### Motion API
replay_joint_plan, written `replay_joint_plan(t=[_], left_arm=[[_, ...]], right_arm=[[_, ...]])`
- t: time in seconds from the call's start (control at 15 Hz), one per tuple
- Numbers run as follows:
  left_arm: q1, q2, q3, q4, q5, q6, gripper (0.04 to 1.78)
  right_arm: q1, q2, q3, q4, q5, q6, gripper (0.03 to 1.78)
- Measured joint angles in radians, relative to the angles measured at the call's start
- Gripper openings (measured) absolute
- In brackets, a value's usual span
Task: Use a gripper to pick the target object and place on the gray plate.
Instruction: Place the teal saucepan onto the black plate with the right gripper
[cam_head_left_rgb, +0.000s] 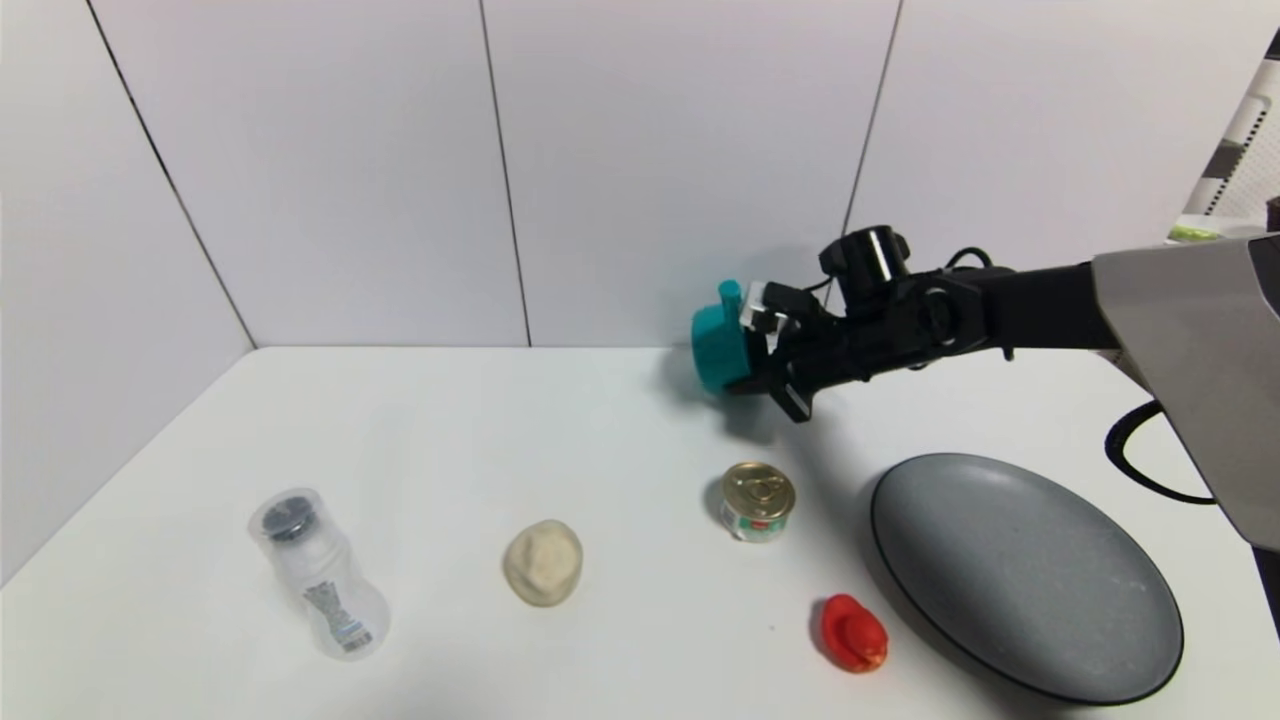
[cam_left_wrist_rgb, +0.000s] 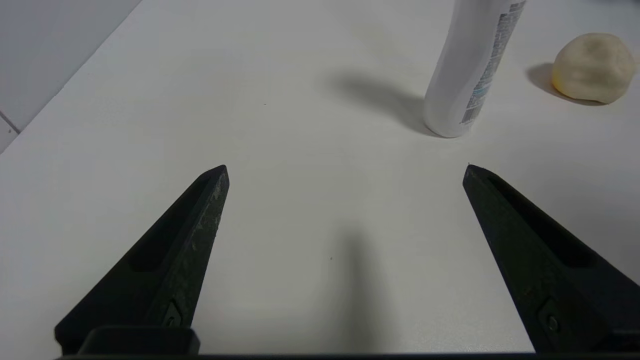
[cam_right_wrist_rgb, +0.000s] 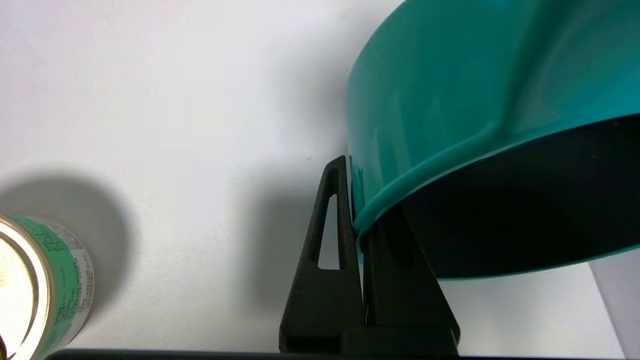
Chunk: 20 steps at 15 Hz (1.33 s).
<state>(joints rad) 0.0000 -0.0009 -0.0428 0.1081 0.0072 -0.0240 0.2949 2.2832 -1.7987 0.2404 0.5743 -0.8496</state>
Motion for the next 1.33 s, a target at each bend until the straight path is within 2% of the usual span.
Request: replay_joint_plan(t=[0.27, 0.47, 0.67, 0.87, 1.0, 1.07, 1.2, 1.33], left_arm=[[0.001, 0.0, 0.0, 0.0, 0.0, 0.0, 1.69], [0.001, 0.0, 0.0, 0.0, 0.0, 0.0, 1.69], [0.001, 0.0, 0.0, 0.0, 0.0, 0.0, 1.69], [0.0, 0.0, 0.0, 0.0, 0.0, 0.0, 1.69], [0.001, 0.0, 0.0, 0.0, 0.0, 0.0, 1.69], [0.001, 0.0, 0.0, 0.0, 0.0, 0.0, 1.69], [0.001, 0.0, 0.0, 0.0, 0.0, 0.0, 1.69], [0.001, 0.0, 0.0, 0.0, 0.0, 0.0, 1.69]], right_arm=[[-0.016, -0.04, -0.002, -0.024, 0.003, 0.019, 0.09], [-0.053, -0.128, -0.002, -0.021, 0.004, 0.083, 0.09], [-0.123, -0.269, 0.013, -0.005, 0.009, 0.168, 0.09], [-0.212, -0.427, 0.088, 0.028, 0.047, 0.166, 0.09], [-0.279, -0.535, 0.194, 0.033, 0.109, 0.1, 0.09], [-0.311, -0.58, 0.26, 0.035, 0.148, 0.039, 0.09], [-0.377, -0.658, 0.416, 0.038, 0.234, -0.132, 0.09], [-0.43, -0.714, 0.589, 0.041, 0.292, -0.33, 0.09]])
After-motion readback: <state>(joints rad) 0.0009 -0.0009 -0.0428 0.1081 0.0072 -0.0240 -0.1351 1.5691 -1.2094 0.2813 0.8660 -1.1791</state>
